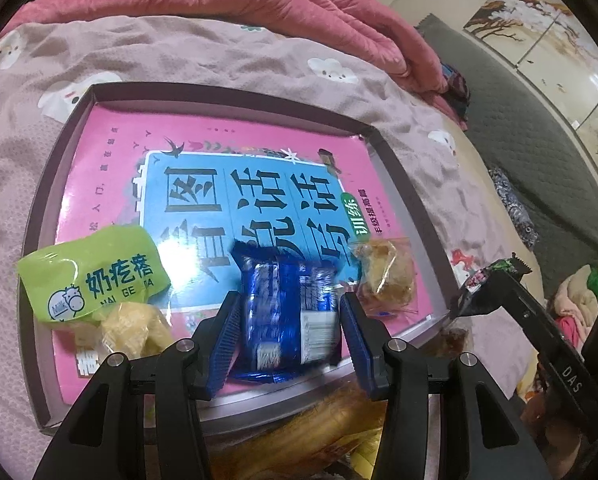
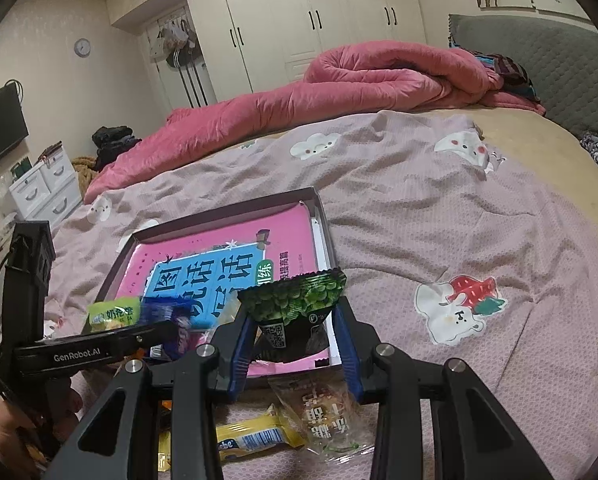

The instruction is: Organize snacks

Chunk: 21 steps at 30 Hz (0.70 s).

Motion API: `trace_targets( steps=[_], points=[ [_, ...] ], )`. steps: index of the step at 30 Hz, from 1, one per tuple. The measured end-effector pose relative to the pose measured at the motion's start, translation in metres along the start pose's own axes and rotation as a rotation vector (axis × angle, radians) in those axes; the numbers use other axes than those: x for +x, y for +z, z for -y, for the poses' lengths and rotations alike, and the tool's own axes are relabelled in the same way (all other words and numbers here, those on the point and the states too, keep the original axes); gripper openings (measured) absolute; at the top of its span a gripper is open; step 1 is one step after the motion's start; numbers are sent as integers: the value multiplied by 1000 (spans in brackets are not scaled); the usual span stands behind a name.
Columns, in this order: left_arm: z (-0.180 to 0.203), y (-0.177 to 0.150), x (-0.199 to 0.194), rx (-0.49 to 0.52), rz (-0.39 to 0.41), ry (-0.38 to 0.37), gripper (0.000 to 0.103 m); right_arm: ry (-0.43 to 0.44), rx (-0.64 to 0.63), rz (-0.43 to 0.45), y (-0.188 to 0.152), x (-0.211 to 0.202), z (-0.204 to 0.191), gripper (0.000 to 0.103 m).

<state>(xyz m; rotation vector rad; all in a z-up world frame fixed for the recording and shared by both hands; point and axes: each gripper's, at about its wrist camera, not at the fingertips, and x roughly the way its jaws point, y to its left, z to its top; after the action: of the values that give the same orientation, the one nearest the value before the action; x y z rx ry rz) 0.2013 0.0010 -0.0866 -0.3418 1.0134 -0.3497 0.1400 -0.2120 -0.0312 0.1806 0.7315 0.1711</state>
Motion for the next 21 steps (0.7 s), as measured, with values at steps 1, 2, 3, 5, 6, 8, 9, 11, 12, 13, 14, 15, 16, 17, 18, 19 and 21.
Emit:
trace_targets(
  steps=[1, 2, 3, 5, 6, 8, 9, 11, 12, 13, 14, 15, 16, 17, 18, 19, 21],
  points=[
    [0, 0, 0, -1, 0, -1, 51, -6, -4, -2, -1, 1, -1, 39],
    [-1, -1, 0, -1, 0, -2, 51, -10, -8, -4, -1, 2, -1, 39],
    [-1, -1, 0, -1, 1, -2, 52, -13, -10, -7, -1, 3, -1, 39],
    [-1, -1, -1, -2, 2, -1, 51, -22, -9, -13, -2, 5, -1, 39],
    [-1, -1, -1, -4, 3, -2, 51, -24, -11, -15, -2, 6, -1, 39],
    [-1, -1, -1, -2, 3, -1, 51, -30, -21, -18, -2, 8, -2, 39],
    [-2, -1, -1, -1, 4, 0, 51, -34, -29, -22, -3, 10, -3, 39],
    [-1, -1, -1, -4, 3, -2, 51, -37, -39, -27, -4, 12, -5, 39],
    [-1, -1, -1, -3, 4, -1, 51, -39, -46, -33, -4, 15, -6, 39],
    [-2, -1, -1, -3, 3, -1, 51, -44, -52, -36, -4, 16, -8, 39],
    [-2, -1, -1, -3, 3, -1, 51, -48, -60, -41, -4, 18, -10, 39],
    [-3, -1, -1, -5, 2, -2, 51, -48, -65, -45, -5, 20, -12, 39],
    [-3, -1, -1, -8, 3, -4, 51, -48, -69, -48, -5, 21, -13, 39],
    [-3, -1, -1, -9, -1, -5, 51, -47, -73, -53, -5, 23, -15, 39],
    [-3, -1, 0, -7, -3, -4, 51, -49, -79, -58, -5, 25, -17, 39],
    [-3, -1, -1, -5, -3, -4, 51, -49, -83, -61, -6, 26, -18, 39],
    [-3, -1, -1, -8, -5, -6, 51, -46, -88, -66, -6, 29, -20, 39]
  ],
)
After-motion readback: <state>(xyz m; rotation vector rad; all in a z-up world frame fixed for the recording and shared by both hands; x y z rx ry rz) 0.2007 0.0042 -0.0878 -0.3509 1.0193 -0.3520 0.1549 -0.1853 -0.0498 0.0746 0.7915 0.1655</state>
